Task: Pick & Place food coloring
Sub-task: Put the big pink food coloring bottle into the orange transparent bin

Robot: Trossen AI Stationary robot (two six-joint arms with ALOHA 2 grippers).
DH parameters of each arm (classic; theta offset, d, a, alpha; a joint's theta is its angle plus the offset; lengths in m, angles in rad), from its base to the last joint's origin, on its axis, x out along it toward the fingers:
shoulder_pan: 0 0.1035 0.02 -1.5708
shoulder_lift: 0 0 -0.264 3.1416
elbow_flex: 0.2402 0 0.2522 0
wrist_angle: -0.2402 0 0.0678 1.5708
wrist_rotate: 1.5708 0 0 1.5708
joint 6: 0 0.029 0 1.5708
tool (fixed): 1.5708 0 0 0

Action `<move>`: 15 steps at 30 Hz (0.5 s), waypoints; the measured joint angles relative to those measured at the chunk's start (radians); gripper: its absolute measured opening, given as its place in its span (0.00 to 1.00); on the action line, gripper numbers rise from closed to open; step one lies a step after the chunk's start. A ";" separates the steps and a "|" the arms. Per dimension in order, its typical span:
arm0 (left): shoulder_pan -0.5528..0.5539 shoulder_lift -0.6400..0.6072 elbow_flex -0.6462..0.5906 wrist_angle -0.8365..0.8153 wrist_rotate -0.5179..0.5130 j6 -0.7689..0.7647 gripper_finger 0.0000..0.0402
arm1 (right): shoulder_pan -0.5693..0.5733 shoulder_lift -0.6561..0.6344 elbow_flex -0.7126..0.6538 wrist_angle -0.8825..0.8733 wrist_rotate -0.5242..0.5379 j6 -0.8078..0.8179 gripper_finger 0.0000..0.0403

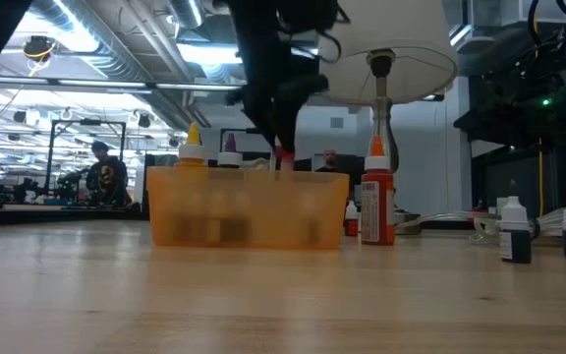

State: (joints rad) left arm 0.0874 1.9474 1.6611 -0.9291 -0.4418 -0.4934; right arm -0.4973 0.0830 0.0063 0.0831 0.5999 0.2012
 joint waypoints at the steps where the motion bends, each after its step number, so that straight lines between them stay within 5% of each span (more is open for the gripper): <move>1: -0.004 -0.015 0.000 -0.004 -0.006 0.000 0.30 | 0.000 0.000 0.000 0.000 0.000 0.000 0.80; 15: -0.120 -0.230 0.000 -0.034 0.057 0.054 0.29 | 0.000 0.000 0.000 0.000 0.000 0.000 0.80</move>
State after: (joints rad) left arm -0.0330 1.7169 1.6615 -0.9629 -0.3845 -0.4391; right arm -0.4972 0.0830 0.0063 0.0834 0.5999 0.2012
